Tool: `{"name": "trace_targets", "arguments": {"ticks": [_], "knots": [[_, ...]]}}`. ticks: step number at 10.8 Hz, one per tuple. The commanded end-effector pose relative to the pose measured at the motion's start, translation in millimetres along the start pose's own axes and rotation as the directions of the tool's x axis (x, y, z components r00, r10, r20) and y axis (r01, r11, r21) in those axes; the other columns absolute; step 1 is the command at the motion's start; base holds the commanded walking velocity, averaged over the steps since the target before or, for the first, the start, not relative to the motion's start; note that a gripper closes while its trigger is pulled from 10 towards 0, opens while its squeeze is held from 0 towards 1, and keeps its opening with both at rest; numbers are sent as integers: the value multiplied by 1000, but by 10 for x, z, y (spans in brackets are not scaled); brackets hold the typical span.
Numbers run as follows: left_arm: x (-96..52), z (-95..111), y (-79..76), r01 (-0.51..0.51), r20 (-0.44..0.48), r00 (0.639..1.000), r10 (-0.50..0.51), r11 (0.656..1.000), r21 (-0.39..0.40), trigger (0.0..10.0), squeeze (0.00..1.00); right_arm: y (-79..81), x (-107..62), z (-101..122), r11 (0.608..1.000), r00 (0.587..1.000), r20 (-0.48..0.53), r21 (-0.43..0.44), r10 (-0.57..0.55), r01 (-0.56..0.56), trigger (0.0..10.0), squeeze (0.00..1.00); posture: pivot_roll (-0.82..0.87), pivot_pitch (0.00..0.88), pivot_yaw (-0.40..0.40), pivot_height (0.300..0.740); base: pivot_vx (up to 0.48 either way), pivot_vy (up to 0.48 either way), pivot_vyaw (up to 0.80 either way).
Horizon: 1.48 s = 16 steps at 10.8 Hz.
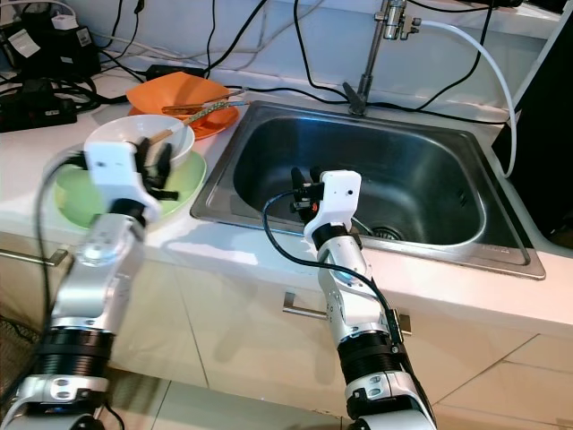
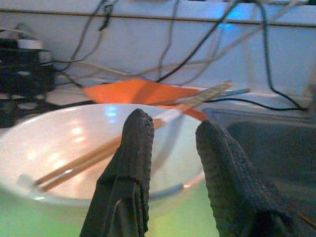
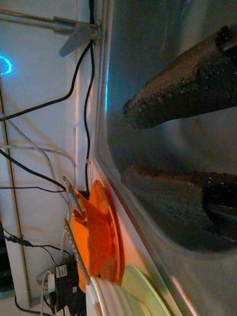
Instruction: Kitchen organization
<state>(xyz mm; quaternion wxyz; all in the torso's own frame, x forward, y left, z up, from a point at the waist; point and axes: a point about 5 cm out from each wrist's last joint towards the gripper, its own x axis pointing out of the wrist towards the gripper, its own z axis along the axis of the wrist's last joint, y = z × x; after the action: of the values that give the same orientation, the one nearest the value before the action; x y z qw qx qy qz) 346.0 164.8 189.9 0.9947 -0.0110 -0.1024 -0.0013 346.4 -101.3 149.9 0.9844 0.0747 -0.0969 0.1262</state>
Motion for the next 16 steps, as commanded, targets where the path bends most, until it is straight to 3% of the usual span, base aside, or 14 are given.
{"name": "trace_targets", "arguments": {"ticks": [1,4,6,10,12,16], "knots": [[-32,1,91,-33,-11,999,33,999,9,10000,0,-30,28,24,1000,1000,1,-5,-10,10,10000,0,209,0,-36,740,0,0,0],[-81,24,234,-60,-9,998,60,997,48,10000,0,-35,30,25,1000,1000,0,-5,-12,12,10000,0,215,4,-38,740,0,0,0],[-68,154,-6,65,37,997,-66,998,14,10000,0,-28,37,25,1000,1000,1,-3,-12,12,10000,0,212,2,-36,740,0,0,0],[-113,130,-301,199,19,980,-198,978,-56,10000,0,-45,37,21,1000,1000,3,-5,-19,19,10000,0,207,0,-28,740,0,0,0],[-108,52,-312,200,-15,979,-201,977,-73,10000,0,-36,44,30,1000,1000,7,-6,-17,18,10000,0,202,0,-24,740,0,0,0],[-101,13,-163,125,-47,990,-130,987,-96,10000,0,-34,53,35,1000,1000,9,-5,-19,19,10000,0,207,0,-28,740,0,0,0]]}}
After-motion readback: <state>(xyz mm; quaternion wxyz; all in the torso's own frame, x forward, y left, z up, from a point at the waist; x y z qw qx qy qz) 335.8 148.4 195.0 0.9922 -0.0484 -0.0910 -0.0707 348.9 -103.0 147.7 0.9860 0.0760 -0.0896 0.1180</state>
